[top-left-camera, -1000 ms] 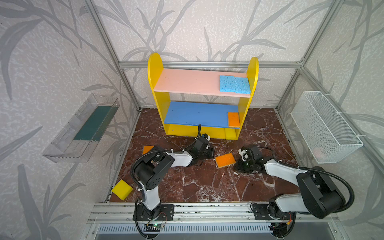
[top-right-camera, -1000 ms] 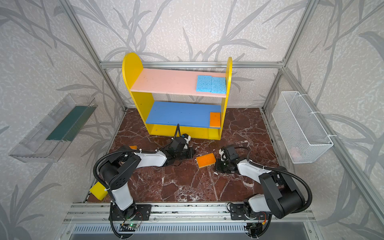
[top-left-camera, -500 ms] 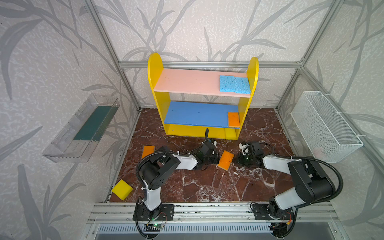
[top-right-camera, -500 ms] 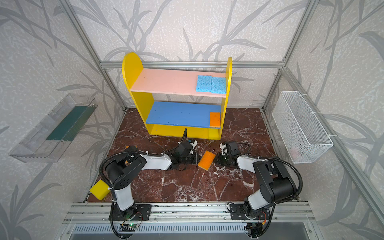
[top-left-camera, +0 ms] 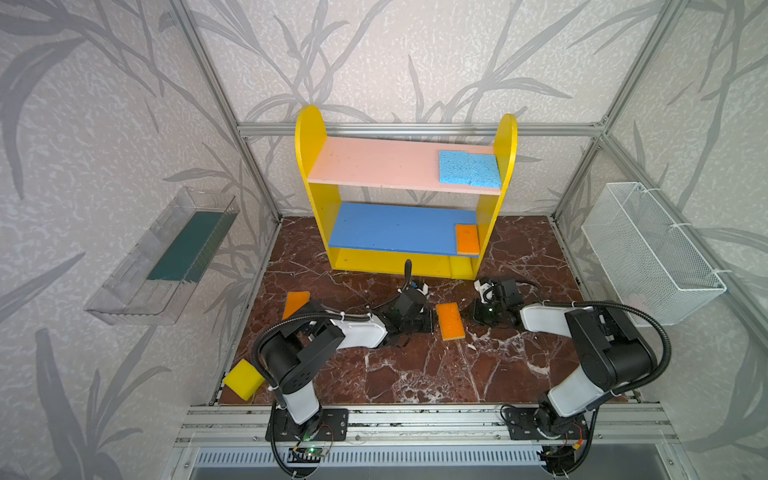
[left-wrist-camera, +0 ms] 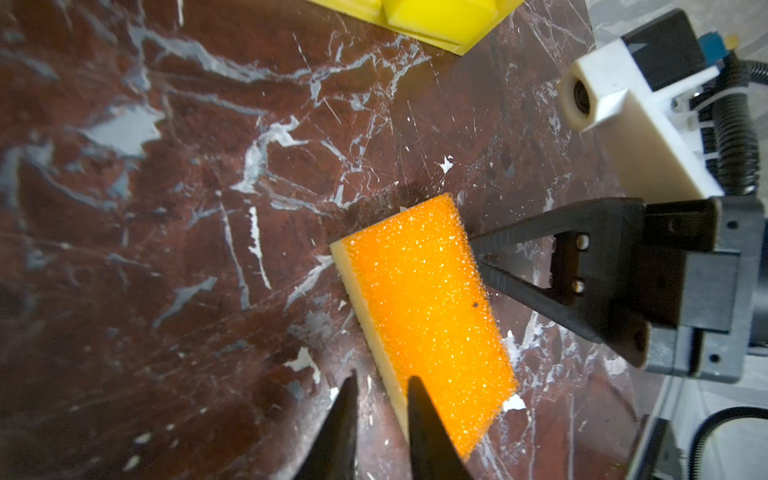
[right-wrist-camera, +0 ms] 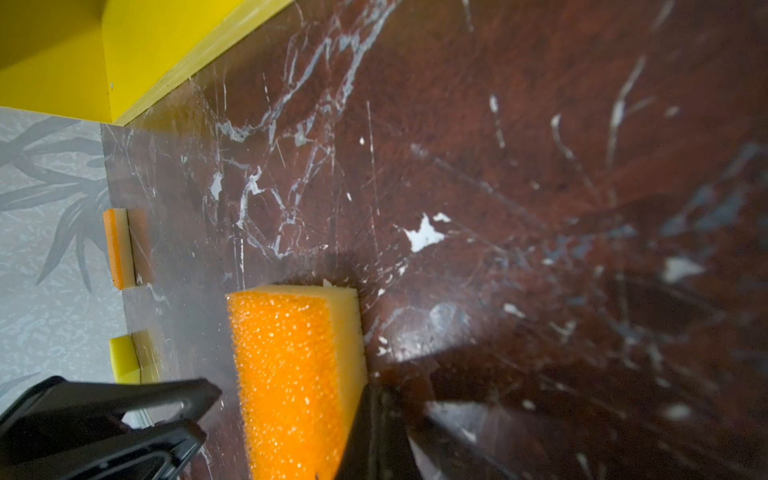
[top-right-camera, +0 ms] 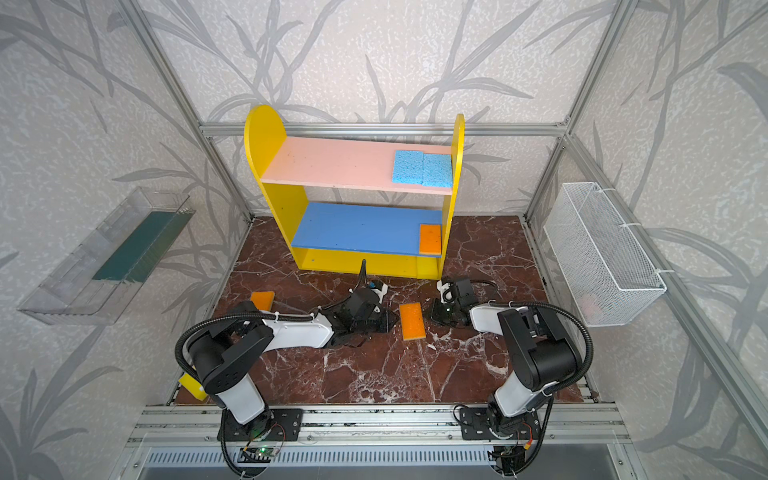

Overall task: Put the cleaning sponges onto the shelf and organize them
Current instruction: 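Carry the orange sponge toward the left gripper while the left gripper grasps it, then lift the orange sponge with the left gripper while the right gripper opens and withdraws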

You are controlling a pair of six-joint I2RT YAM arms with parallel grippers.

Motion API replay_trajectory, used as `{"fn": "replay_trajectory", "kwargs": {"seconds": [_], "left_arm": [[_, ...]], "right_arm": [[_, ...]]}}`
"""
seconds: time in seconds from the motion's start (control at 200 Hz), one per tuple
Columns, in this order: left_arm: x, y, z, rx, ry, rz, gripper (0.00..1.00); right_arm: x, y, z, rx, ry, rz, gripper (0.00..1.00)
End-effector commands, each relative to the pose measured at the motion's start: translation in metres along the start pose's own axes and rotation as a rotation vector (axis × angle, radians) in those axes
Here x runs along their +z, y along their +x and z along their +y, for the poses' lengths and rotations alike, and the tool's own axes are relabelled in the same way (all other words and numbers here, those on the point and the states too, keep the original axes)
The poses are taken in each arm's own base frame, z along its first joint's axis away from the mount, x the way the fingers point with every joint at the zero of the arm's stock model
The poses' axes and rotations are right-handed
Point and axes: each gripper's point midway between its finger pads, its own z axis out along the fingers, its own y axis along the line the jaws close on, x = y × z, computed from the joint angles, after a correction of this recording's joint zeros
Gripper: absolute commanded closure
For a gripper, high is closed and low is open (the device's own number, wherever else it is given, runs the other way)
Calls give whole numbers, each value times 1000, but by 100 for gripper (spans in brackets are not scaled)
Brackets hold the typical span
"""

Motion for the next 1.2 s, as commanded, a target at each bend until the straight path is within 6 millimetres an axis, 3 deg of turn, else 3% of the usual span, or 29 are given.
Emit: {"fn": "replay_trajectory", "kwargs": {"seconds": [0.0,0.285,0.56,0.79,0.955,1.0,1.119,1.164,1.194], "left_arm": [[-11,-5,5,13,-41,-31,64],[-25,-10,10,34,-80,-64,32],[-36,1,15,95,-156,-40,29],[-37,13,19,107,-183,-26,29],[-41,18,12,174,-189,-8,29],[-41,22,10,203,-185,5,28],[-44,27,3,235,-191,18,25],[-47,27,3,247,-223,8,10],[-48,27,1,258,-238,3,9]], "right_arm": [[-1,34,-34,58,112,79,100],[15,50,-18,32,58,121,100],[25,67,10,-7,32,139,100],[19,71,7,-26,54,147,100],[7,63,9,-40,56,123,100],[3,61,9,-41,57,117,90],[-8,52,14,-76,41,91,47],[-12,50,15,-88,42,81,35],[-15,49,16,-96,45,74,30]]}}
